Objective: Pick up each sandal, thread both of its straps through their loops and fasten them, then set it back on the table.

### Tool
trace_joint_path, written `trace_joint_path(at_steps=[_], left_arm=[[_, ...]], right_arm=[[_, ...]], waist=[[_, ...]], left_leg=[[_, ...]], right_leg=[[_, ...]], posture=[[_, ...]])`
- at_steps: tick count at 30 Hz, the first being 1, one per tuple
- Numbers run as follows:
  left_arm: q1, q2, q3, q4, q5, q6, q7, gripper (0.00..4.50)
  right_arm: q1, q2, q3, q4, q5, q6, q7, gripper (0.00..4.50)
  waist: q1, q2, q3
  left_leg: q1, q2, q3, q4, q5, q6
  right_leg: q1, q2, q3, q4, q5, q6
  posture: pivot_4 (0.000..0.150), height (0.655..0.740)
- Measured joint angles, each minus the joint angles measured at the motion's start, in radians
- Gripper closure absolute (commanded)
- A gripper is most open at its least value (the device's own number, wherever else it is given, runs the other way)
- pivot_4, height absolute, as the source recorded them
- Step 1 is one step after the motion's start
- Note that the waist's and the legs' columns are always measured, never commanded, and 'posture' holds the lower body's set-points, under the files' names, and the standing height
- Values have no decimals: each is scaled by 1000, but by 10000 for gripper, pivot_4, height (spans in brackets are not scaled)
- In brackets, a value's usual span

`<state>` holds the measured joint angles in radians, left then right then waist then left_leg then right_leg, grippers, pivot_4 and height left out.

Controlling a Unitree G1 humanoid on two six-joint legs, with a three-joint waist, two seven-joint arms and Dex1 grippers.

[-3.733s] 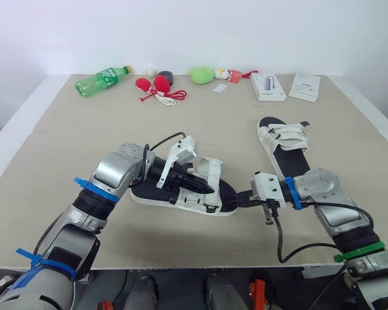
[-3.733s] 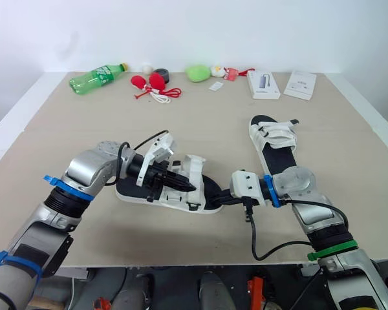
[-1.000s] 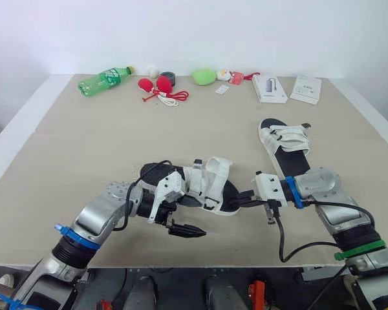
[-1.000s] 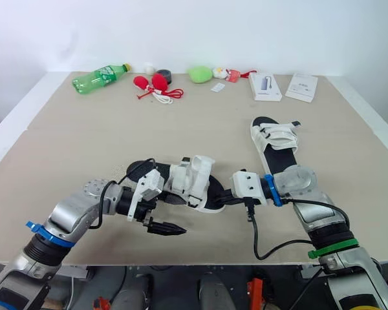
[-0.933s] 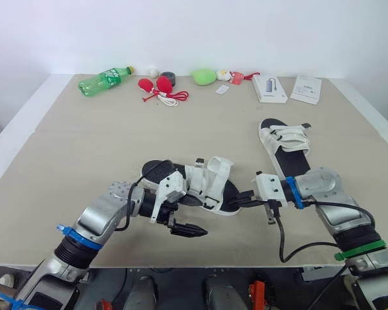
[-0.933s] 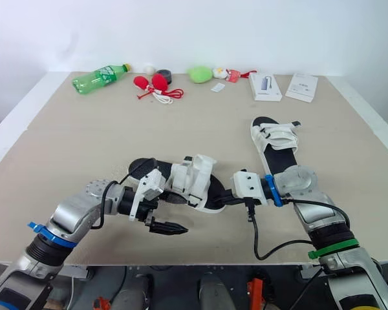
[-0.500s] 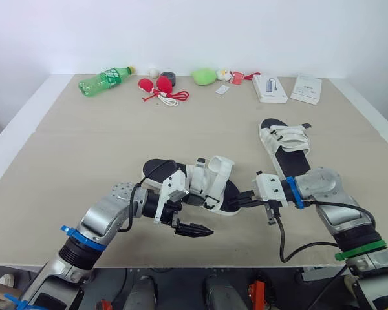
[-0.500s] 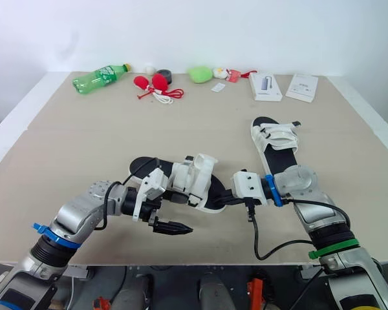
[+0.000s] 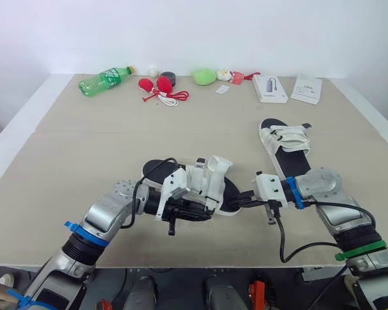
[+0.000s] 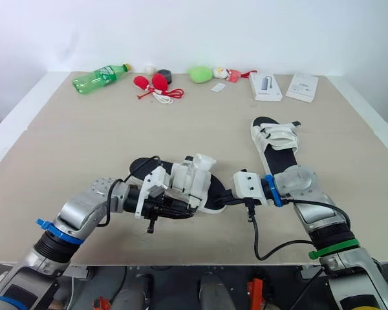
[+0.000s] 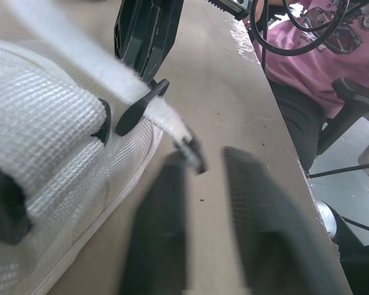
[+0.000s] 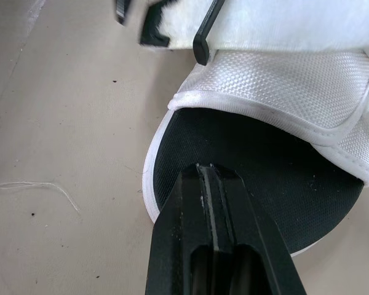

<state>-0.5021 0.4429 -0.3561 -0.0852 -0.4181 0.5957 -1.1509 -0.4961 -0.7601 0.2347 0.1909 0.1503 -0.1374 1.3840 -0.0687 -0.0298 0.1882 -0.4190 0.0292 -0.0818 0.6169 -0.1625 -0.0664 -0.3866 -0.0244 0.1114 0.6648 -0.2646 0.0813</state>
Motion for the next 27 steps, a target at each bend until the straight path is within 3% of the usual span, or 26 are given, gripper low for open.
trace_joint_path(at_steps=[16,27], left_arm=[[-1,3,-2,33,19,-2,-18,44210],[61,77,-10,-26,15,-7,-95,44210]], right_arm=[[0,-1,2,-1,0,1,-4,45000],[1,-2,3,-3,0,1,-5,45000]], waist=[[0,0,0],[-1,0,0]], left_leg=[[0,0,0,0,0,0],[0,0,0,0,0,0]], right_leg=[[0,0,0,0,0,0],[0,0,0,0,0,0]], posture=[[1500,7400],[1500,7400]])
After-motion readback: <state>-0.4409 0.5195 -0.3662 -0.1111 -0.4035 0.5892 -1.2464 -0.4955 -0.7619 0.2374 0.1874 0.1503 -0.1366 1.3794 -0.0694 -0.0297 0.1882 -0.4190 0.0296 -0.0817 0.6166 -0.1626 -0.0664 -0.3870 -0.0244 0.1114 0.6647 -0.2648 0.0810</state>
